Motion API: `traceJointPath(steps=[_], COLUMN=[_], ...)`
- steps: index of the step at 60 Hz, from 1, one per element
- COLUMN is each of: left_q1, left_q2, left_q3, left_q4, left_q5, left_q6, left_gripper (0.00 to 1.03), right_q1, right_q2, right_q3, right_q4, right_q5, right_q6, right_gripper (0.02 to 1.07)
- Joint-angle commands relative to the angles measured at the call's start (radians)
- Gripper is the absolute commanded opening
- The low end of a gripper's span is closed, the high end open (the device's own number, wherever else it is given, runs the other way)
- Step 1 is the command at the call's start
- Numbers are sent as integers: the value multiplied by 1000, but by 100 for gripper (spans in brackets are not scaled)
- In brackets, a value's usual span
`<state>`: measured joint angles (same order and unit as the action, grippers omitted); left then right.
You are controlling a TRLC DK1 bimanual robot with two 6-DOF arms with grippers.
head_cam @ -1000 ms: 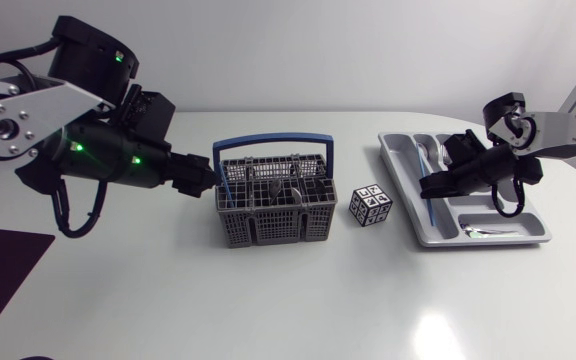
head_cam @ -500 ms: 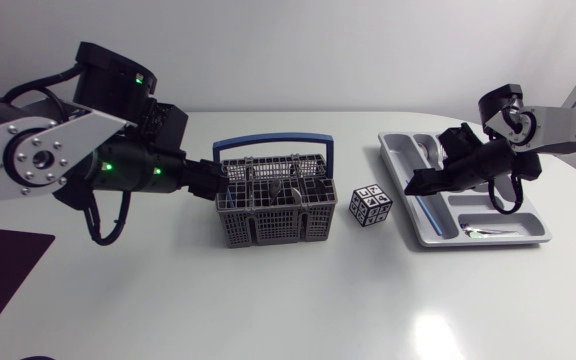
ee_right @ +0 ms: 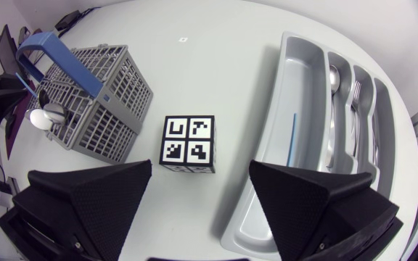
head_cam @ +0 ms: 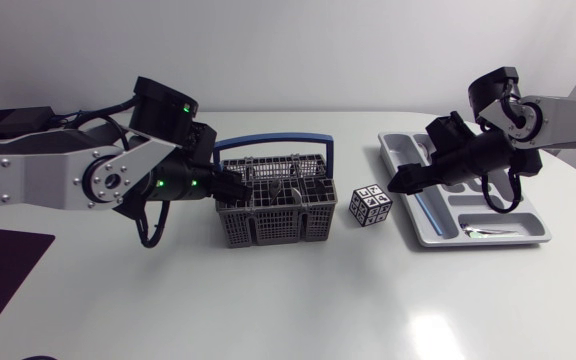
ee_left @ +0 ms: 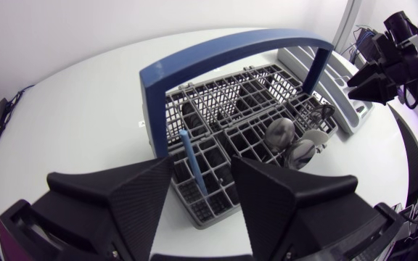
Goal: Transfer all utensils from the basket to the drawer tray.
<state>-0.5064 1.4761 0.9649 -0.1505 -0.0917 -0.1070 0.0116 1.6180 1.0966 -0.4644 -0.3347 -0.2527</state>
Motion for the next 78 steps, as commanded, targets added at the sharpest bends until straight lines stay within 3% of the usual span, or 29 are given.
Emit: traceJointPath(steps=[1, 28, 59, 78], left_q1=[-12, -27, -55, -73], left_q2=[24, 29, -119, -280], left_q3=[-18, -52, -137, -129], left_q4=[20, 78, 143, 172], left_q5=[-14, -65, -71, -95], left_q6=[-31, -33, 1, 89], left_gripper=[41, 6, 4, 4], right_q1=[11, 30, 39, 73], right_q2=[-21, -53, -78, -119], right_q3=[-30, -67, -78, -92], right_q4=[-8, 7, 6, 0], right_q5=[10, 19, 19, 19], right_q6=[30, 30, 27, 9], right_gripper=[100, 100, 100, 100])
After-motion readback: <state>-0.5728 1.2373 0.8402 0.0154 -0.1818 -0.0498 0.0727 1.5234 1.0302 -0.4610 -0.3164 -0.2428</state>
